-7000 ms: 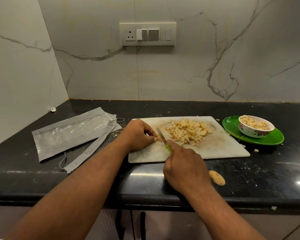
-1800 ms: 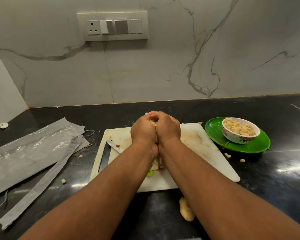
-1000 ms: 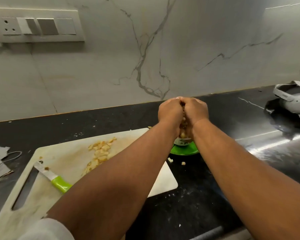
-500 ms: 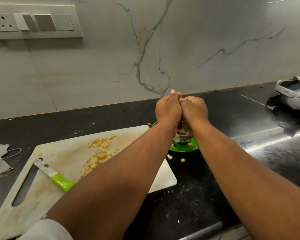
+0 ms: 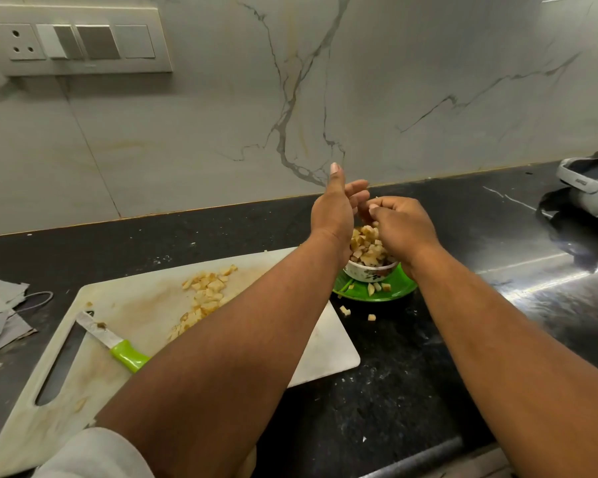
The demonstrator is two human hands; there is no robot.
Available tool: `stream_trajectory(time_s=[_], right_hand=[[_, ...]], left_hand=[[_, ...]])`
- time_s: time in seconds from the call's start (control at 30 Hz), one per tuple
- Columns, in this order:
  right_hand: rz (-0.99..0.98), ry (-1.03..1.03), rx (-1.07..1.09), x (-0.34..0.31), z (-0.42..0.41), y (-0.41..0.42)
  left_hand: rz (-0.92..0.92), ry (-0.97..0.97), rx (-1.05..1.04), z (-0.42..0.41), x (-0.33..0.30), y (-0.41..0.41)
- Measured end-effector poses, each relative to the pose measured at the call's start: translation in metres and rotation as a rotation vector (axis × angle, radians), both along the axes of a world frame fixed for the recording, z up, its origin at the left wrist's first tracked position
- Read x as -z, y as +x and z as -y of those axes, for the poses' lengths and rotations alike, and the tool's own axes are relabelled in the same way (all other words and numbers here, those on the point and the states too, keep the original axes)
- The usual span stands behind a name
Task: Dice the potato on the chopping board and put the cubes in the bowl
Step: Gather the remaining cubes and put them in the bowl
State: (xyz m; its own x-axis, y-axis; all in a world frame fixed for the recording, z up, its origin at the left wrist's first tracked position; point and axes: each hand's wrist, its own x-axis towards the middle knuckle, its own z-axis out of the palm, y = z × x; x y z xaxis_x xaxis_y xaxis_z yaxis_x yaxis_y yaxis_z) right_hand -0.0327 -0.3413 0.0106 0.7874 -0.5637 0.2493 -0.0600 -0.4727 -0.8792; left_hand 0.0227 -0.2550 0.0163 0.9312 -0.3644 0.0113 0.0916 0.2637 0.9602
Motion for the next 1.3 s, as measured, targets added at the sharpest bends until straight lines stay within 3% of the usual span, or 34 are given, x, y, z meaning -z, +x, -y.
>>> stream_trajectory(time_s=[0.17,0.27,0.4,0.6,0.93,1.13,1.3], right_hand=[[-0.086,-0.264,-0.083,0.010,-0.009,-0.001],[-0.174,-0.431,-0.071,0.011,-0.015,-0.001],[-0.265,-0.564,-0.004,0.009,-0.020,-0.005],[-0.331,-0.630,0.043,0.009,-0.024,-0.002],[-0.324,-0.650,0.028,0.013,-0.032,-0.006],[-0.385,-0.837,-0.001,0.018,-0.030,-0.001],[-0.435,-0.867,-0.020,0.016,-0.031,-0.001]], left_hand=[[0.006,0.025,0.087,0.003,0.002,-0.003],[0.101,0.156,0.067,0.006,0.007,-0.003],[0.296,0.361,0.097,0.008,0.012,0.000],[0.316,0.468,0.126,0.007,0.014,0.003],[0.328,0.483,0.158,0.002,0.014,0.003],[0.355,0.286,0.212,-0.005,0.025,0.004],[0.346,0.254,0.255,-0.008,0.028,0.005]])
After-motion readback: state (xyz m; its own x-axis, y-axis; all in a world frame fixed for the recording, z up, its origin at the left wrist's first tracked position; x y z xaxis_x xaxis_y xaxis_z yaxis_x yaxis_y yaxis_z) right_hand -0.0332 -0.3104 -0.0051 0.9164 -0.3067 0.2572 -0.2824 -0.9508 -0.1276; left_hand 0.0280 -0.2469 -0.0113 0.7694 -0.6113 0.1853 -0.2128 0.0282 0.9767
